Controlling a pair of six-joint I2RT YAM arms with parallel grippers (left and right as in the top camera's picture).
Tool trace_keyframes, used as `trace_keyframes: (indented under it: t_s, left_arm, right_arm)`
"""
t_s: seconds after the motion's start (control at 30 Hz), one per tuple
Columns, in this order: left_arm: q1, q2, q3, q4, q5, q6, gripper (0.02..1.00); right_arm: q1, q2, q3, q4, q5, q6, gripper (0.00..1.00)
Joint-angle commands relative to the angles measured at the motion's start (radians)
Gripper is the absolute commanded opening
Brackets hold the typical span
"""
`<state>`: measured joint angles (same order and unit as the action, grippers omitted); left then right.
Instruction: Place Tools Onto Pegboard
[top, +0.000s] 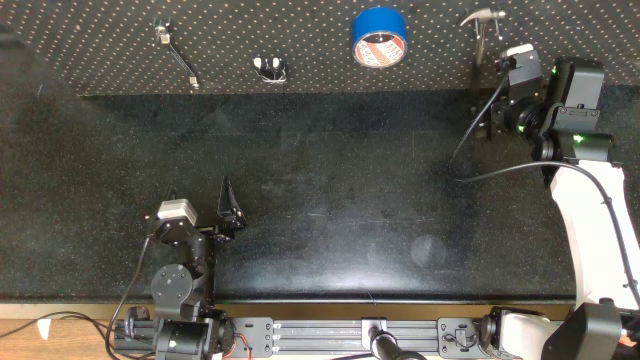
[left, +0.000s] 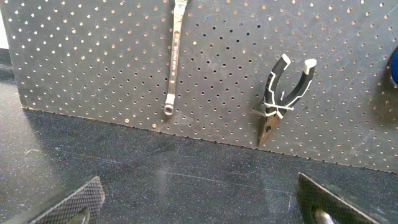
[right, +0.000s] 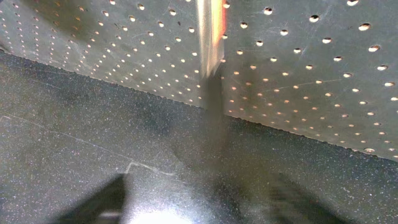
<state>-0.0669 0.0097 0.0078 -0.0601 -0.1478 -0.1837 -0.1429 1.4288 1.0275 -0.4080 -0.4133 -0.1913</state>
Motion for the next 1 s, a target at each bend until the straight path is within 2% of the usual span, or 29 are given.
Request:
trace_keyframes:
  t_s: [0.03, 0.13, 0.27, 0.33, 0.43, 0.57, 0.7, 0.8, 0.83, 0.93, 1.0]
  left_arm:
    - [0.002, -0.006, -0.002, -0.005, 0.006, -0.002, 0.998]
    - [0.002, -0.006, -0.002, -0.005, 0.006, -0.002, 0.996]
    - [0.002, -0.006, -0.002, -0.005, 0.006, -0.002, 0.996]
    - [0.002, -0.006, -0.002, -0.005, 0.006, -0.002, 0.996]
    - [0.002, -0.006, -0.002, -0.005, 0.006, -0.002, 0.998]
    - [0.002, -0.006, -0.002, -0.005, 0.006, -0.002, 0.996]
    - [0.002, -0.006, -0.002, -0.005, 0.006, -0.002, 0.996]
    - [0.002, -0.006, -0.002, -0.005, 0.006, -0.002, 0.996]
    - [0.002, -0.006, -0.002, -0.005, 0.006, -0.002, 0.996]
    - [0.002, -0.006, -0.002, -0.005, 0.006, -0.002, 0.996]
    - [0.002, -0.006, -0.002, -0.005, 0.006, -0.002, 0.996]
  right_arm:
    - [0.003, 0.008, -0.004, -0.002, 0.014, 0.007, 0.998]
    - [0.003, -0.002, -0.076, 0.059, 0.036, 0.008, 0.998]
    - [0.003, -0.132, -0.431, 0.477, 0.037, 0.111, 1.000]
    - [0.003, -0.208, -0.568, 0.614, 0.048, 0.169, 1.000]
    - [0.003, -0.333, -0.702, 0.688, 0.100, 0.248, 1.000]
    - [0.003, -0.529, -0.813, 0.706, 0.139, 0.260, 1.000]
    - [0.003, -0.737, -0.933, 0.707, 0.143, 0.361, 1.000]
    - [0.003, -0.865, -0.958, 0.706, 0.144, 0.374, 1.000]
    - [0.003, -0.903, -0.958, 0.700, 0.161, 0.355, 1.000]
    - [0.024, -0.966, -0.958, 0.566, 0.275, 0.355, 1.000]
    - [0.051, -1.026, -0.959, 0.472, 0.291, 0.355, 1.000]
